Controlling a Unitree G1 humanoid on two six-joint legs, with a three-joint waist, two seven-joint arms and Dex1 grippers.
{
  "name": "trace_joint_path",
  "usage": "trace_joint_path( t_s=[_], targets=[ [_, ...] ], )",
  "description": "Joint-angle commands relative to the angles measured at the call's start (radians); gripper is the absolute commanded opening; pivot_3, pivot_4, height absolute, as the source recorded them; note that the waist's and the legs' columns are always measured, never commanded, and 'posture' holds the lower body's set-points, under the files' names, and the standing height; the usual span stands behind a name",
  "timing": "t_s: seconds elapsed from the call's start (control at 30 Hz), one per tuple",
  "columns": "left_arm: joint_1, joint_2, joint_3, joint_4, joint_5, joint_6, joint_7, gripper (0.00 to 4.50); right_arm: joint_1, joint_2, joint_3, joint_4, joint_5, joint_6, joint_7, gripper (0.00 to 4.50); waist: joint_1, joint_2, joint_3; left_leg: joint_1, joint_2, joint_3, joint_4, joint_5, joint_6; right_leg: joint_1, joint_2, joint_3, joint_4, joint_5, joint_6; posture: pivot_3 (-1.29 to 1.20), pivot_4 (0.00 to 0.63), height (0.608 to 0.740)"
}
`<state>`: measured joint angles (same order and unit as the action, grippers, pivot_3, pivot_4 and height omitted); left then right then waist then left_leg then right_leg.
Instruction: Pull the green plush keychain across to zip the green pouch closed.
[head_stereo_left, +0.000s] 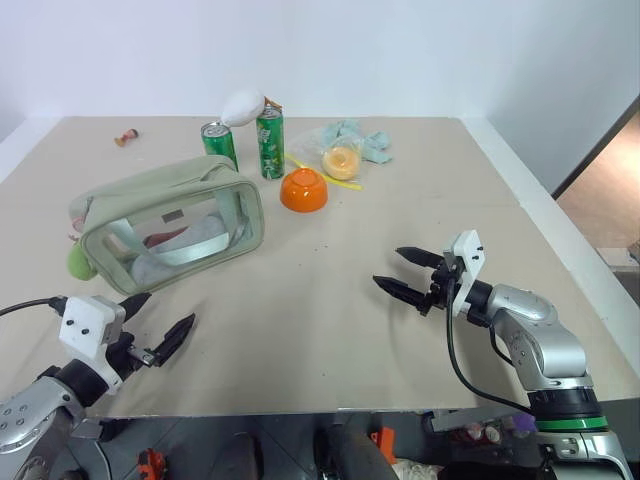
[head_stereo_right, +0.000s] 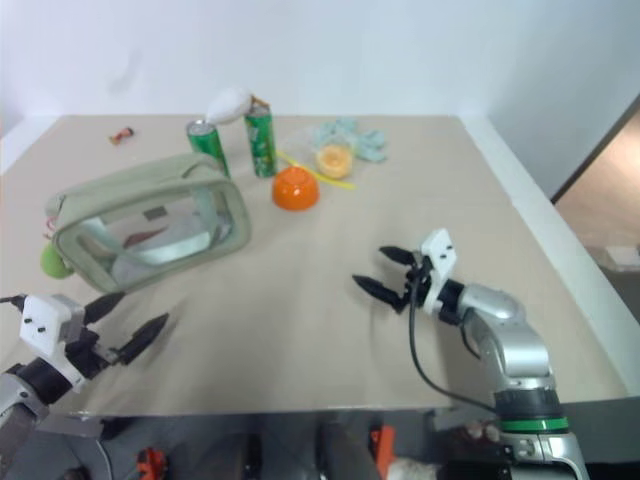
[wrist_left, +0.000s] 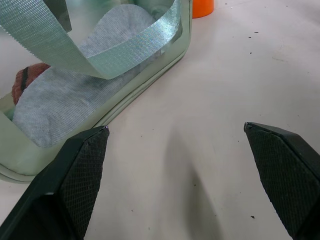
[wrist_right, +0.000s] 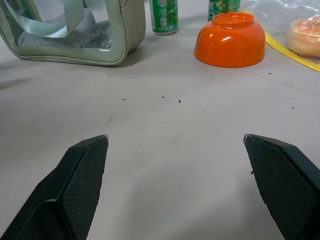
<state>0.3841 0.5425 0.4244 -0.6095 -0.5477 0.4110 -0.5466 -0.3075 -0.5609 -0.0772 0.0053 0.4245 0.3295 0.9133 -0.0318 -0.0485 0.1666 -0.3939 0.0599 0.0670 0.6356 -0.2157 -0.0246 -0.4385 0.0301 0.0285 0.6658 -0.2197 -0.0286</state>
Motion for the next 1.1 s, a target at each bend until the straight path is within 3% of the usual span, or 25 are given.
trace_joint_path(
  t_s=[0.03,0.63,0.77,0.93,1.1],
  targets=[
    [-0.016,0.011,0.009,-0.035,0.000,-0.007,0.003,4.49,-0.019,-0.006,-0.005,-0.020,0.000,-0.014,0.004,4.50,0.000,0.000,0.000,0.000,0.000,0.000,0.000,0.000,0.000,0.000,0.000,0.000,0.000,0.000,0.000,0.00,0.150,0.740],
    [-0.043,-0.015,-0.010,0.061,0.007,-0.104,-0.086,4.49,-0.031,-0.003,-0.007,-0.039,0.003,0.005,-0.011,4.50,-0.001,0.000,0.000,0.000,0.000,0.000,0.000,0.000,0.000,0.000,0.000,0.000,0.000,0.000,0.000,0.00,0.150,0.740],
    [-0.041,-0.038,-0.005,0.074,0.015,-0.138,-0.072,4.49,-0.082,-0.002,0.025,-0.019,0.030,0.004,0.078,4.50,-0.002,0.000,0.000,0.000,0.000,0.000,0.000,0.000,0.000,0.000,0.000,0.000,0.000,0.000,0.000,0.00,0.150,0.740],
    [-0.020,-0.085,0.009,0.055,0.032,-0.171,-0.025,4.49,-0.252,0.004,0.103,0.036,0.078,0.046,0.260,4.50,-0.015,0.000,0.000,0.001,0.001,0.002,0.000,0.000,0.000,0.000,0.001,0.001,0.000,0.002,0.000,0.00,0.150,0.740],
    [0.072,-0.167,0.083,-0.103,-0.007,-0.141,0.113,4.49,-0.410,0.014,0.149,0.141,0.069,0.044,0.376,4.50,-0.014,-0.002,0.000,-0.001,0.002,0.000,0.000,0.000,0.000,-0.001,0.002,0.000,0.000,0.002,-0.001,0.00,0.150,0.740]
  ],
)
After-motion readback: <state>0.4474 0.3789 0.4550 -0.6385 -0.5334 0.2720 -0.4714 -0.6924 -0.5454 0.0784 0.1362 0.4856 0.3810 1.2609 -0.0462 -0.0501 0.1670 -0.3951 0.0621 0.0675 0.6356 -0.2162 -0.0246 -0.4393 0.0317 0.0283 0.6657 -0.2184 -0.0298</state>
